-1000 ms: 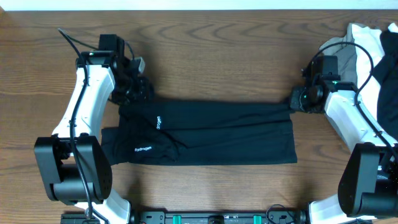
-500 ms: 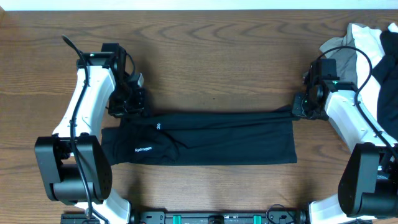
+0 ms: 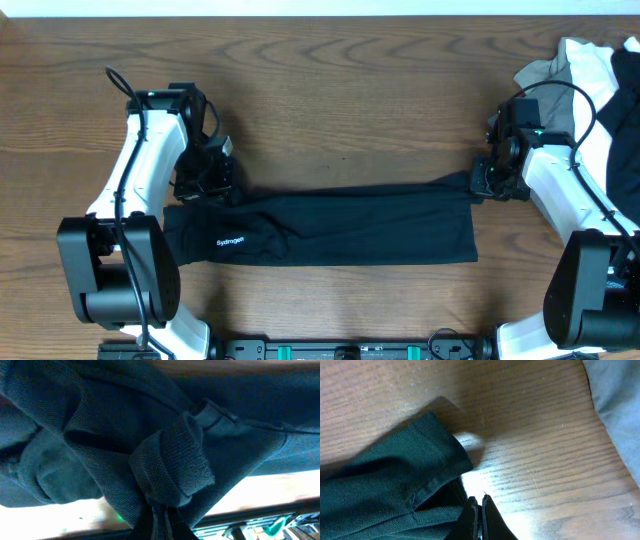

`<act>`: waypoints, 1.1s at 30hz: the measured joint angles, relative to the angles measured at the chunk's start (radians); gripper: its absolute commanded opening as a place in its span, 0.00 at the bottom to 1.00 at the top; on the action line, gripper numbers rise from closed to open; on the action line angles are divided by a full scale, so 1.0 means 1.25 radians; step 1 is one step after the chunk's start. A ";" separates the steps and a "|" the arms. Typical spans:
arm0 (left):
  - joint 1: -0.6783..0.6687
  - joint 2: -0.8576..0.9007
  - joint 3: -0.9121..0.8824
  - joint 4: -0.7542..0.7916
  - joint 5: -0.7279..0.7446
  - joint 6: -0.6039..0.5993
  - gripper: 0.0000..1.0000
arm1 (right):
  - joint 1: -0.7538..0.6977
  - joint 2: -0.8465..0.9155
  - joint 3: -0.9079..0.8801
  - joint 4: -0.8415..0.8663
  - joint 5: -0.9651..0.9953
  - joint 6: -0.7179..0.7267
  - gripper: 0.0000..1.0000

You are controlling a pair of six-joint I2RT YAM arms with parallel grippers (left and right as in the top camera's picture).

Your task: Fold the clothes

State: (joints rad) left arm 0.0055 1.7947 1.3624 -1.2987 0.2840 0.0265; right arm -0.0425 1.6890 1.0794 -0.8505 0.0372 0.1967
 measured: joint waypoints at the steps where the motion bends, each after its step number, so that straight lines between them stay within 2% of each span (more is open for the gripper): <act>1: 0.000 0.000 -0.005 0.000 0.000 0.000 0.06 | 0.000 0.000 0.000 -0.004 0.000 0.000 0.03; 4: 0.000 0.000 -0.020 0.000 0.000 0.000 0.06 | 0.000 0.000 0.000 -0.018 0.000 -0.004 0.12; 10: 0.000 0.000 -0.026 -0.001 0.000 0.000 0.06 | 0.000 0.000 0.000 -0.036 -0.005 -0.006 0.15; 27: 0.000 0.000 -0.027 -0.007 0.000 0.000 0.07 | 0.000 0.000 0.000 0.056 -0.194 -0.068 0.15; 33: 0.000 -0.001 -0.079 0.021 0.000 -0.007 0.07 | 0.013 0.000 0.000 0.075 -0.229 -0.092 0.15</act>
State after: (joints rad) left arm 0.0055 1.7939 1.2636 -1.2728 0.2836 0.0181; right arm -0.0257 1.6890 1.0794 -0.7567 -0.2493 0.0818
